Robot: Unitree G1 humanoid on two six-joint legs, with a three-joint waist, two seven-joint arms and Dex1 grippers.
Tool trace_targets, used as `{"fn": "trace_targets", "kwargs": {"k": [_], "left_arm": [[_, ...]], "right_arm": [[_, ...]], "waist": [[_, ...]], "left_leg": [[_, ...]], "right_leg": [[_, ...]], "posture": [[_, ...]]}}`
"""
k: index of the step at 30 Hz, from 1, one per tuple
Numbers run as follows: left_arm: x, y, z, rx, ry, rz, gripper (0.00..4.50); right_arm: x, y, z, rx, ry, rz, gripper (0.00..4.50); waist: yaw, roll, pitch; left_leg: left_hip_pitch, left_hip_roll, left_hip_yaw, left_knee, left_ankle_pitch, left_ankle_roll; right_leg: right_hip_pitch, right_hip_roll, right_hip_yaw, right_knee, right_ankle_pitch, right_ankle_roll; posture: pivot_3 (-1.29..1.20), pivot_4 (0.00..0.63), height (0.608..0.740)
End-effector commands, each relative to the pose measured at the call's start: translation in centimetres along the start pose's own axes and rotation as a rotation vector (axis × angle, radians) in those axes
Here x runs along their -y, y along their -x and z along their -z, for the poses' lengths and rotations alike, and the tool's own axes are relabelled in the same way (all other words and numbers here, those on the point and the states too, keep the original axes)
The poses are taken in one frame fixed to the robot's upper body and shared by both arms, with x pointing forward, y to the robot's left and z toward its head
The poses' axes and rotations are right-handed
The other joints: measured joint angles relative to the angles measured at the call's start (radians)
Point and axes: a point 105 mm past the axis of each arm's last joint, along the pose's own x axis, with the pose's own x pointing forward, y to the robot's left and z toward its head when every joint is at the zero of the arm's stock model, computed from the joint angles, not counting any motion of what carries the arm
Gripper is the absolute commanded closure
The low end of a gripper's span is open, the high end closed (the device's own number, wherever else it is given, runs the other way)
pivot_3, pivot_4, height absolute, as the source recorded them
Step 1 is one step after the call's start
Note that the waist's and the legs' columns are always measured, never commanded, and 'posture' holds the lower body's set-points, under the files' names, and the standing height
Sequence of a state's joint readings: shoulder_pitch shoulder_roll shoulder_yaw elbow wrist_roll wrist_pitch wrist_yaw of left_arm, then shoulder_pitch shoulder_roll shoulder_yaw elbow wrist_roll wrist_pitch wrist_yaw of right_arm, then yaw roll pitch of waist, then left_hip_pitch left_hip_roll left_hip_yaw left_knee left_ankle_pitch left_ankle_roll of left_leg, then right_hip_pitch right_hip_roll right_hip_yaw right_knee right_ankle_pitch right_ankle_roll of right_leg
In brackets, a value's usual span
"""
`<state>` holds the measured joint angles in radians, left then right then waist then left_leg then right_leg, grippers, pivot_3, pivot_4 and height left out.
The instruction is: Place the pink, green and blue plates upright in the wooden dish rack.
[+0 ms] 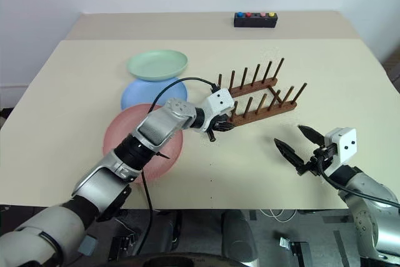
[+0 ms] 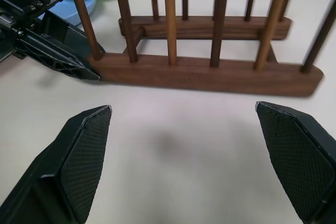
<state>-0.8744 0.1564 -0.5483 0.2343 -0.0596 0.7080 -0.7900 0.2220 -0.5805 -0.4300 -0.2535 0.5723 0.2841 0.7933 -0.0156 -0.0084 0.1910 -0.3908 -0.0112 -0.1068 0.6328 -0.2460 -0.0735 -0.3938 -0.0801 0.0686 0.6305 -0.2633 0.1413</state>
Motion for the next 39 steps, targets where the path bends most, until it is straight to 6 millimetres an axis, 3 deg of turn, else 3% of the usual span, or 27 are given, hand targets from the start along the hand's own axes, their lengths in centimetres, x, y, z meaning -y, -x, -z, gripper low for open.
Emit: {"fn": "trace_targets", "kwargs": {"k": [1,11,29,36,37,39], "left_arm": [[0.3,1.1,-1.7,0.059,-0.182,0.069,3.71],[-1.3,1.8,0.0,0.036,-0.244,0.109,3.71],[-2.0,1.3,0.4,0.047,-0.241,0.156,3.71],[-2.2,1.3,0.4,0.055,-0.228,0.148,0.33],[-2.3,1.4,0.4,0.055,-0.227,0.142,0.04],[-2.4,1.5,0.4,0.058,-0.216,0.134,0.04]], "right_arm": [[-0.3,0.0,-0.7,-0.021,0.051,-0.022,0.00],[-0.8,0.4,0.0,-0.123,0.085,-0.054,0.00],[-0.8,0.7,-0.1,-0.132,0.098,-0.059,0.00],[-0.7,0.7,-0.2,-0.131,0.100,-0.057,0.00],[-0.7,0.6,-0.2,-0.131,0.101,-0.057,0.00],[-0.6,0.7,-0.2,-0.133,0.101,-0.055,0.00]], "waist": [[0.000,0.000,0.000],[0.002,-0.001,0.000],[0.001,-0.001,0.000],[0.002,-0.001,0.000],[0.001,-0.001,0.000],[0.001,-0.001,0.000]], "left_leg": [[0.000,0.000,0.000,0.000,0.000,0.000],[0.000,0.000,0.000,0.000,0.000,0.000],[0.000,0.000,0.000,0.000,0.000,0.000],[0.000,0.000,0.000,0.000,0.000,0.000],[0.000,0.000,0.000,0.000,0.000,0.000],[0.000,0.000,0.000,0.000,0.000,0.000]], "right_leg": [[0.000,0.000,0.000,0.000,0.000,0.000],[0.000,0.000,0.000,0.000,0.000,0.000],[0.000,0.000,0.000,0.000,0.000,0.000],[0.000,0.000,0.000,0.000,0.000,0.000],[0.000,0.000,0.000,0.000,0.000,0.000],[0.000,0.000,0.000,0.000,0.000,0.000]], "posture": [[0.00,0.150,0.734],[0.00,0.150,0.734],[0.00,0.150,0.734],[0.00,0.150,0.734],[0.00,0.150,0.734],[0.00,0.150,0.734]]}}
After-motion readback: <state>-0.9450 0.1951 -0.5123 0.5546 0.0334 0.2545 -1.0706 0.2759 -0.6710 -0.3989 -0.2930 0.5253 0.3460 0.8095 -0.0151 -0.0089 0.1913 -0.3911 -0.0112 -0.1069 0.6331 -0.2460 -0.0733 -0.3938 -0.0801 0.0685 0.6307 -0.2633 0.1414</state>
